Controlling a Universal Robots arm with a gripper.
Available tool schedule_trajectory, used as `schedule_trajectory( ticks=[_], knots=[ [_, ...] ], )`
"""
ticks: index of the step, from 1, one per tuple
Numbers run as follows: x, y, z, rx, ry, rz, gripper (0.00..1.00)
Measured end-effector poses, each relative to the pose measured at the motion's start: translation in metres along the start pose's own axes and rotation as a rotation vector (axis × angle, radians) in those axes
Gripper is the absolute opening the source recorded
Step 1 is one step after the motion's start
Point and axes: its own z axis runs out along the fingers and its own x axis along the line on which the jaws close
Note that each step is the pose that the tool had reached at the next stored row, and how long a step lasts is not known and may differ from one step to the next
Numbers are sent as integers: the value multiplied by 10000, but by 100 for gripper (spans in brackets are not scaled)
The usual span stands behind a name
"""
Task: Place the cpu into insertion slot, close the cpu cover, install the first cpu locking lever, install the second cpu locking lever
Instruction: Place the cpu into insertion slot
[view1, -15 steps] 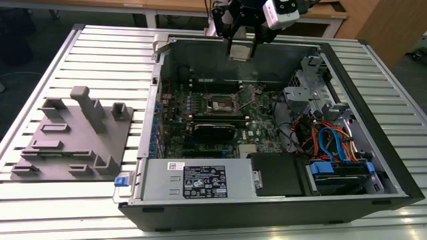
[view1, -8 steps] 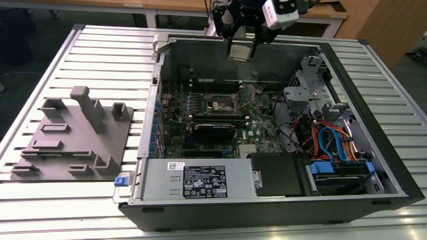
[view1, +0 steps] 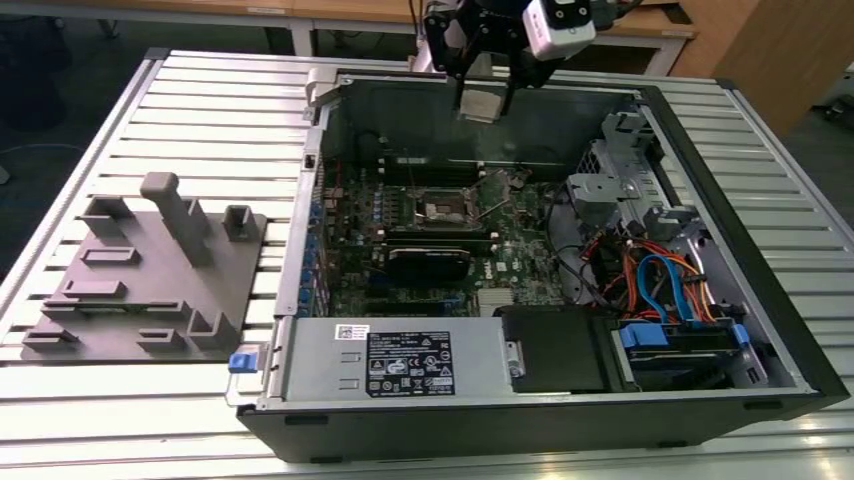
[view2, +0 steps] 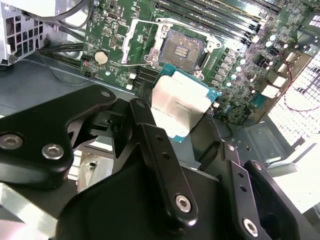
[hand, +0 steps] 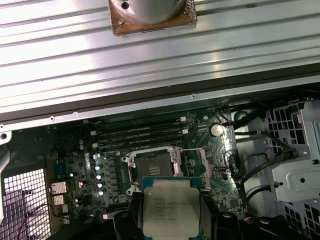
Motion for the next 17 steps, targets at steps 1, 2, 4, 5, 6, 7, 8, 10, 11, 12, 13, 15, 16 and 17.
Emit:
schedule_trajectory(
  ticks=[1, 2, 4, 5, 6, 7, 8, 10, 11, 12, 13, 15, 16, 17],
  knots=[
    [0, 0, 1, -1, -8, 95, 54],
    [0, 0, 2, -4, -20, 225, 54],
    [0, -1, 5, -8, -40, 450, 54],
    [0, -1, 6, -10, -50, 559, 54],
    [0, -1, 8, -13, -61, 681, 54],
    [0, -1, 9, -16, -75, 830, 54],
    [0, -1, 12, -20, -92, 1021, 54],
    [0, -2, 14, -26, -123, 1377, 54],
    [-1, -2, 15, -28, -133, 1492, 54],
    [-1, -2, 15, -29, -135, 1512, 54],
    [-1, -2, 15, -29, -135, 1513, 54],
    [0, -2, 15, -29, -136, 1519, 54],
    [0, -2, 15, -29, -136, 1519, 54],
    [0, -2, 15, -31, -136, 1519, 54]
  ],
)
